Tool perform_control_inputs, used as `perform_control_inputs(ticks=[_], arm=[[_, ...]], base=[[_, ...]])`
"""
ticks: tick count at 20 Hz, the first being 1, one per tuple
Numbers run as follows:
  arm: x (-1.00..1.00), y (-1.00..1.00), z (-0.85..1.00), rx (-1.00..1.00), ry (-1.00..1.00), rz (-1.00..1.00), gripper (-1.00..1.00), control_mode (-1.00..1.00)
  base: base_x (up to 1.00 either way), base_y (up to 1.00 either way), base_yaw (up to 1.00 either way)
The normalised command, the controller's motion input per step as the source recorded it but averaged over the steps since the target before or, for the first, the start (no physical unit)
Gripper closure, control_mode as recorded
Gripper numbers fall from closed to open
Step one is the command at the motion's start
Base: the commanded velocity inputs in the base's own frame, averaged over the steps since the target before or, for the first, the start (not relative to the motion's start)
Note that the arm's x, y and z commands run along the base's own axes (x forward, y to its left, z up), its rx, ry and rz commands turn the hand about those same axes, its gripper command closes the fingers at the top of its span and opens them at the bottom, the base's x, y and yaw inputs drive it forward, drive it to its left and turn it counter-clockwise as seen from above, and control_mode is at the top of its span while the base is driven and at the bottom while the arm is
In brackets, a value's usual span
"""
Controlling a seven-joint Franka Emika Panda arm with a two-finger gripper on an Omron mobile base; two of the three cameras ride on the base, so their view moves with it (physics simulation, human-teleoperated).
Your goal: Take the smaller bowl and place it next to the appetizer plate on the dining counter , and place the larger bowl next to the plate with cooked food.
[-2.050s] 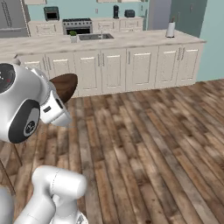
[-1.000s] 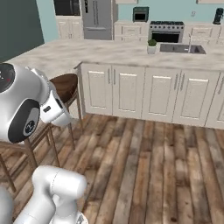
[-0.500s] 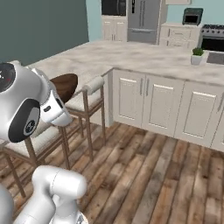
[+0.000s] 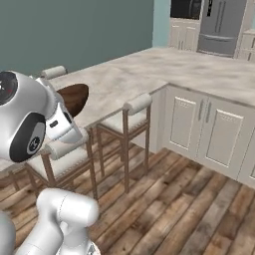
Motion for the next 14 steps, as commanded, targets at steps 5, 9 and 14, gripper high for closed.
perform_control_inputs(ticks=[5,9,14], arm=[[0.00,0.00,0.00,0.00,0.00,0.00,1.00,1.00],[0.00,0.00,0.00,0.00,0.00,0.00,1.00,1.00],[0.00,0.00,0.00,0.00,0.00,0.00,1.00,1.00]], base=[[0.36,-0.28,0.46],[0.38,-0.48,0.46],[0.39,-0.56,0.43]])
